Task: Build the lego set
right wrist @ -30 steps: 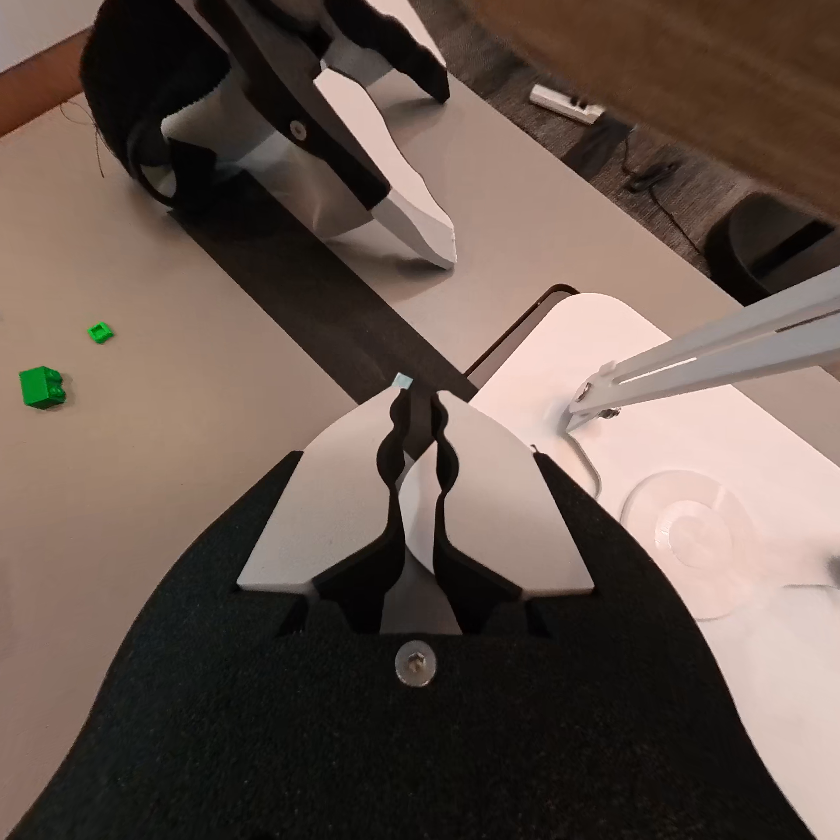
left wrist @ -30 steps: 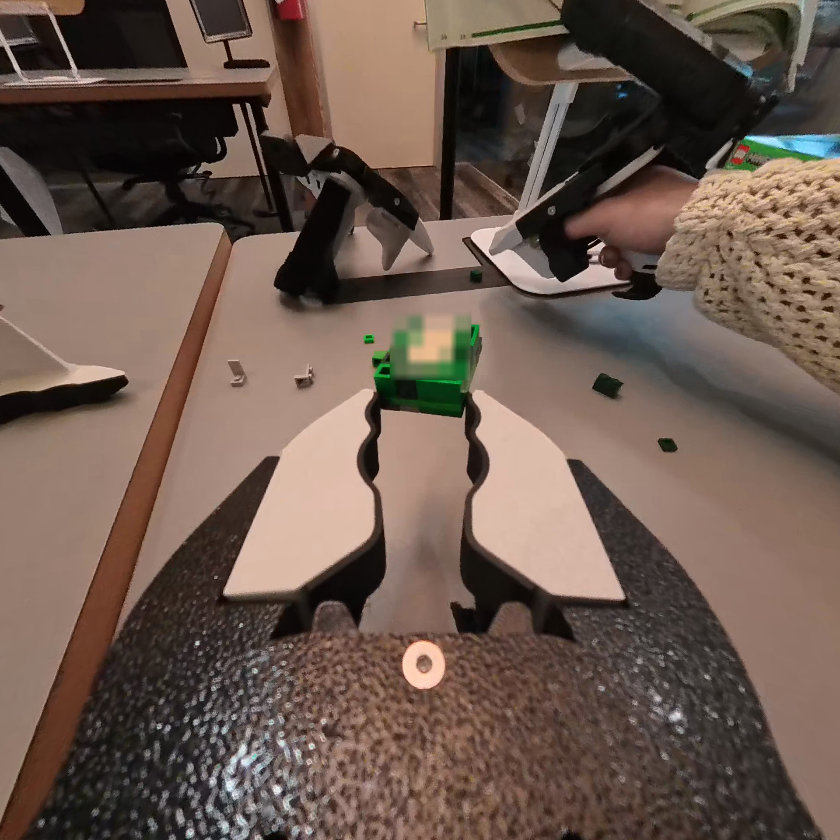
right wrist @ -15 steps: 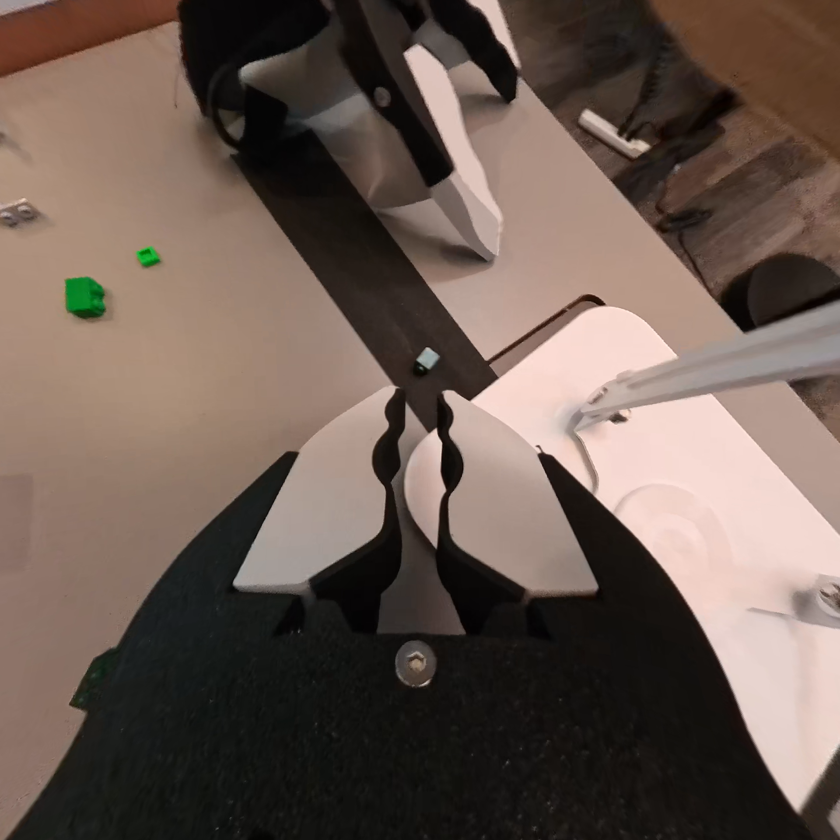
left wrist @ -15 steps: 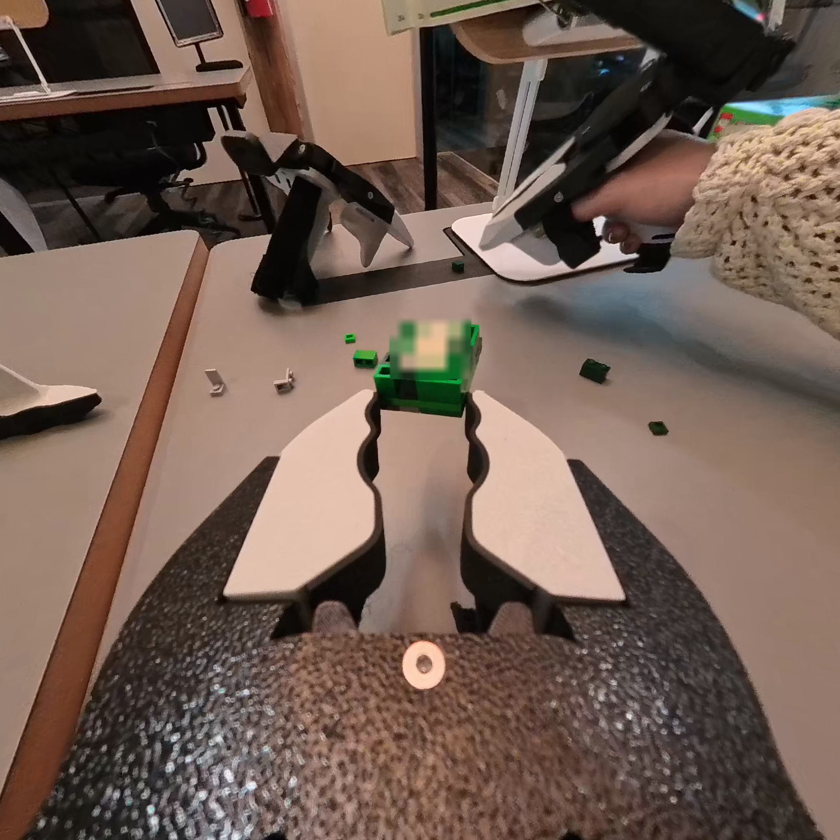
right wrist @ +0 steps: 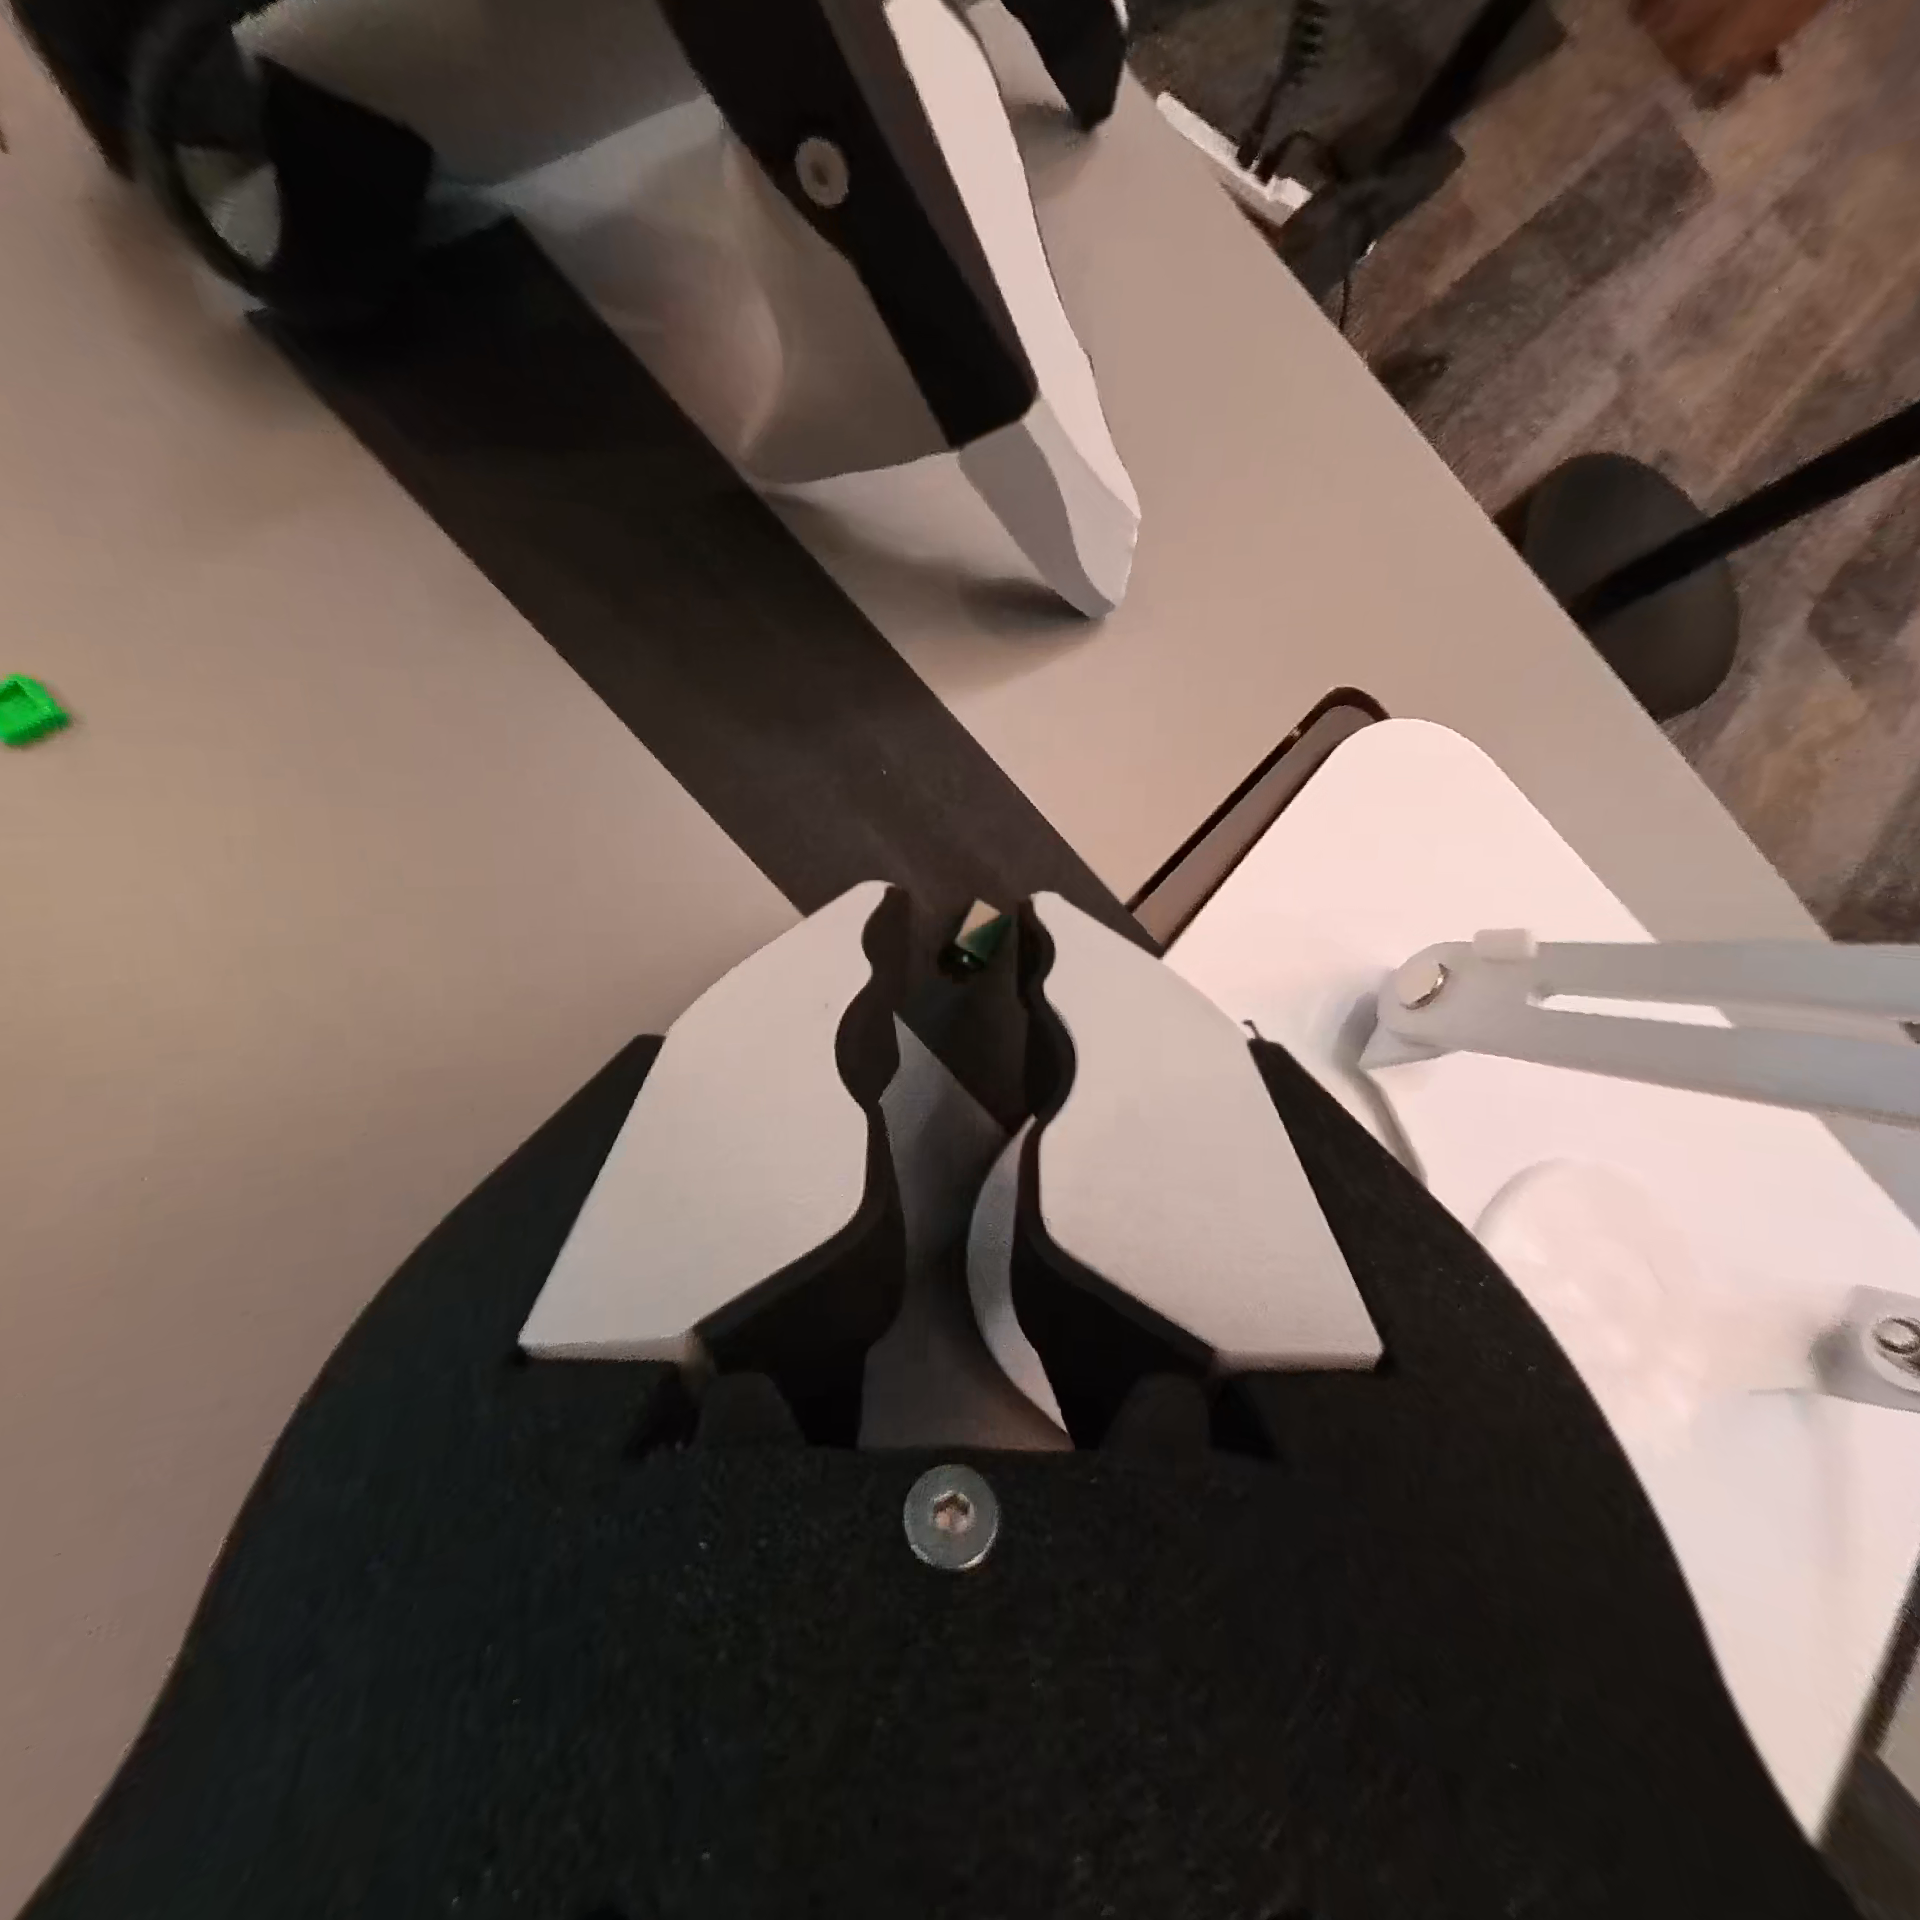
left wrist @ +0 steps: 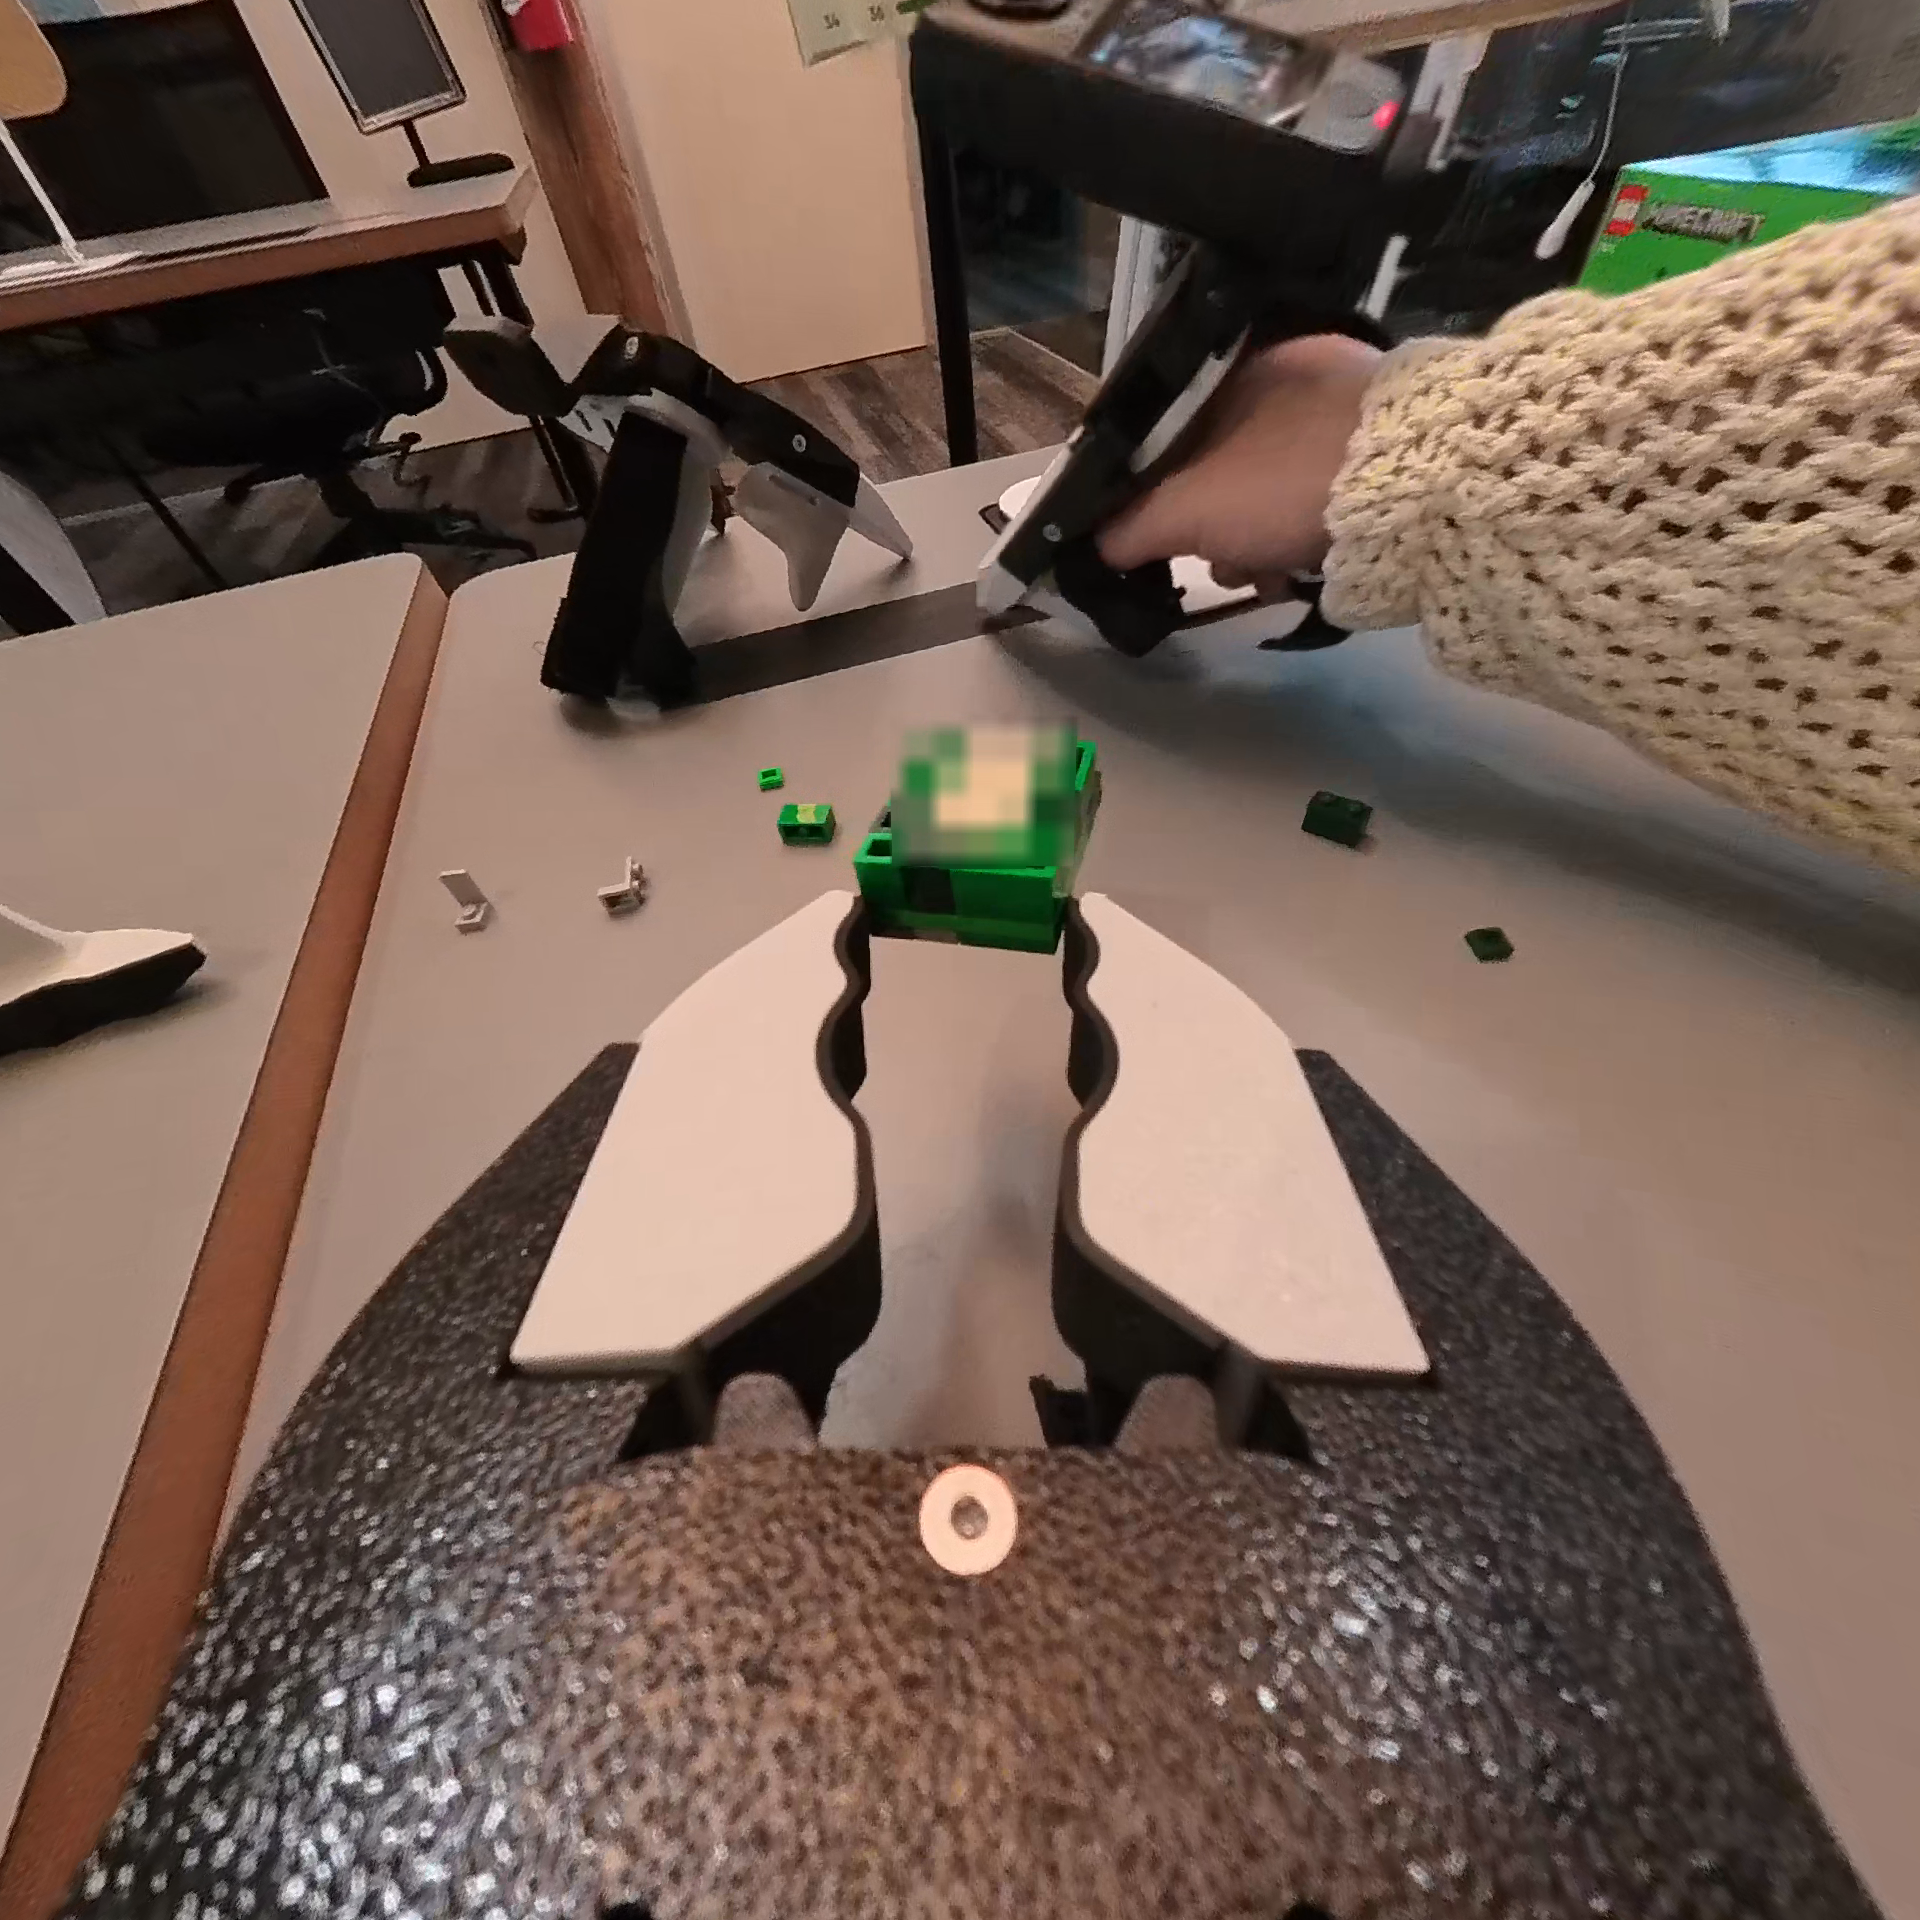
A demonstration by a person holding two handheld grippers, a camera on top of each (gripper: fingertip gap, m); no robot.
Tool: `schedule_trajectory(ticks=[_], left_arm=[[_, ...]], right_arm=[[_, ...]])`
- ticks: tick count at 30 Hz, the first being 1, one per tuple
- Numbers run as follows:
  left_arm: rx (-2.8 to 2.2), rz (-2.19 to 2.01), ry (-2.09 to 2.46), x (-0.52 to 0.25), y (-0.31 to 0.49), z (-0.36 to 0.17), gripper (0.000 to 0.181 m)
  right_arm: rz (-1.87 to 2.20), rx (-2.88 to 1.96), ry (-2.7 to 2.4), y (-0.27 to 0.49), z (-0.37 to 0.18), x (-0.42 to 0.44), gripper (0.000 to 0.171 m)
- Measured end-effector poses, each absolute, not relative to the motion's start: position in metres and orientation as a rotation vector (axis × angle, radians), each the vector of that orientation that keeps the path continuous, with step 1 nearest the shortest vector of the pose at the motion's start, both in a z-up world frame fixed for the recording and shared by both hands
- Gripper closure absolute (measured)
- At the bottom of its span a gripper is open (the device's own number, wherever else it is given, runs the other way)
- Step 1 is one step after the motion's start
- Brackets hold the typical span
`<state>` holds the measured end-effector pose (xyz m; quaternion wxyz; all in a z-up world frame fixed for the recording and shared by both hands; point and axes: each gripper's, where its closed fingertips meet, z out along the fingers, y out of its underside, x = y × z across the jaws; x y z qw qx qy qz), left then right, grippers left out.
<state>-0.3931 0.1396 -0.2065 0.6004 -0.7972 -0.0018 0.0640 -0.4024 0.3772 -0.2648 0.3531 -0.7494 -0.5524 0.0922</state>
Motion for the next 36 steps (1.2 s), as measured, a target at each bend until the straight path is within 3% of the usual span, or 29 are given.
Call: schedule_trajectory(ticks=[4, 8, 13, 19, 27, 36], left_arm=[[-1.851, 0.154, 0.015, -0.391, 0.140, -0.207, 0.146], [-1.850, 0.150, 0.029, -0.388, 0.141, -0.207, 0.146], [-1.851, 0.156, 0.048, -0.386, 0.141, -0.207, 0.146], [-1.845, 0.119, 0.063, -0.381, 0.141, -0.205, 0.146], [-1.777, -0.159, 0.391, -0.317, 0.139, -0.200, 0.146], [-1.729, -0.415, 0.864, -0.226, 0.111, -0.218, 0.146]], right_arm=[[0.206, -1.989, -1.376, 0.382, -0.268, -0.405, 0.149], [0.223, -2.014, -1.373, 0.381, -0.271, -0.406, 0.163], [0.236, -1.985, -1.439, 0.378, -0.270, -0.404, 0.164], [0.536, -1.752, -1.561, 0.333, -0.232, -0.382, 0.165], [0.973, -1.476, -1.734, 0.216, -0.190, -0.272, 0.165], [0.809, -1.418, -1.828, 0.130, -0.213, -0.121, 0.164]])
